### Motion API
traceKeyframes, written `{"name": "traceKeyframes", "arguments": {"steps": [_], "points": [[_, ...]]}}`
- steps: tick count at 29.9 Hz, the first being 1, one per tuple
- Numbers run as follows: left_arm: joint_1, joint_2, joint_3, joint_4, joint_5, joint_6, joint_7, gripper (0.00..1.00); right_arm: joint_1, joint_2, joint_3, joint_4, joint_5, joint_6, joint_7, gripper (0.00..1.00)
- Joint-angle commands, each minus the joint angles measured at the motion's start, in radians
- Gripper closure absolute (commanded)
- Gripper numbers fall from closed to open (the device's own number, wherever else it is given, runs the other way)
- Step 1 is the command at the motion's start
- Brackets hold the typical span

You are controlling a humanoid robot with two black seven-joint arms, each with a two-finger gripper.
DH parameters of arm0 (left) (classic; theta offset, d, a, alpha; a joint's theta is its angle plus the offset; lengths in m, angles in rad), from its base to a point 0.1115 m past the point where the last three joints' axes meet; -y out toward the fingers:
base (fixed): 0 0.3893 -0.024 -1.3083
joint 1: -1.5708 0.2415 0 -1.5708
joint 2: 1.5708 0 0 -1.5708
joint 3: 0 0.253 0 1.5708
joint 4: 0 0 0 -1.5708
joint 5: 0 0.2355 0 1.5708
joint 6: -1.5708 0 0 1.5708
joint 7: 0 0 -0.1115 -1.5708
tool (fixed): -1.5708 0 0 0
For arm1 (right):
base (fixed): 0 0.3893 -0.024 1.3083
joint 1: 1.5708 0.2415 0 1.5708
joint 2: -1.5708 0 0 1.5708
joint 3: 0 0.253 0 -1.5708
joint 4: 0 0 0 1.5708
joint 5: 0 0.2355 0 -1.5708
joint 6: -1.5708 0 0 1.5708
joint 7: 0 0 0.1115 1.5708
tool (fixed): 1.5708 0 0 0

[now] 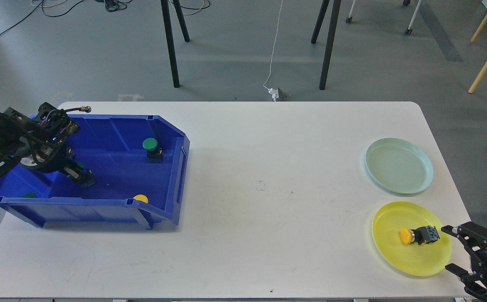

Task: Pass button and place on color plate
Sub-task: 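Lower the left gripper into the bin and grasp a green button, then lift the green button and extend both grippers toward each other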

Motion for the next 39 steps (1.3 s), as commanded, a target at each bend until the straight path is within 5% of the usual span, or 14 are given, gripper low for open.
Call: {"name": "traceKeyframes", "arguments": {"steps": [1, 7, 12, 17, 23, 30, 39], "points": [[-0.070, 0.071, -0.017, -0.111, -0.029, 0.000, 0.000, 0.87, 0.004, 0.000, 0.017, 0.000, 0.001, -0.002, 0.001, 0.02], [-0.187, 0.265, -0.104, -0.479, -0.274, 0.000, 0.000, 0.87, 0.008, 0.001, 0.145, 0.000, 0.094, -0.003, 0.034, 0.02], [-0.186, 0.282, -0.328, -0.610, -0.618, 0.000, 0.000, 0.87, 0.016, 0.044, 0.323, 0.009, 0.099, 0.004, 0.092, 0.02], [-0.160, 0.147, -0.485, -0.580, -1.024, 0.000, 0.000, 0.86, 0.082, 0.165, 0.498, 0.011, 0.098, 0.046, 0.074, 0.02], [-0.069, -0.080, -0.489, -0.377, -1.062, 0.000, 0.000, 0.86, 0.365, 0.369, 0.373, -0.009, 0.098, 0.084, -0.052, 0.02], [-0.025, -0.154, -0.483, -0.323, -1.046, 0.000, 0.000, 0.86, 0.749, 0.511, -0.031, -0.144, 0.101, 0.049, -0.055, 0.03], [-0.025, -0.155, -0.473, -0.336, -1.043, 0.000, 0.000, 0.85, 0.904, 0.752, -0.075, -0.346, 0.203, 0.056, -0.055, 0.04]]}}
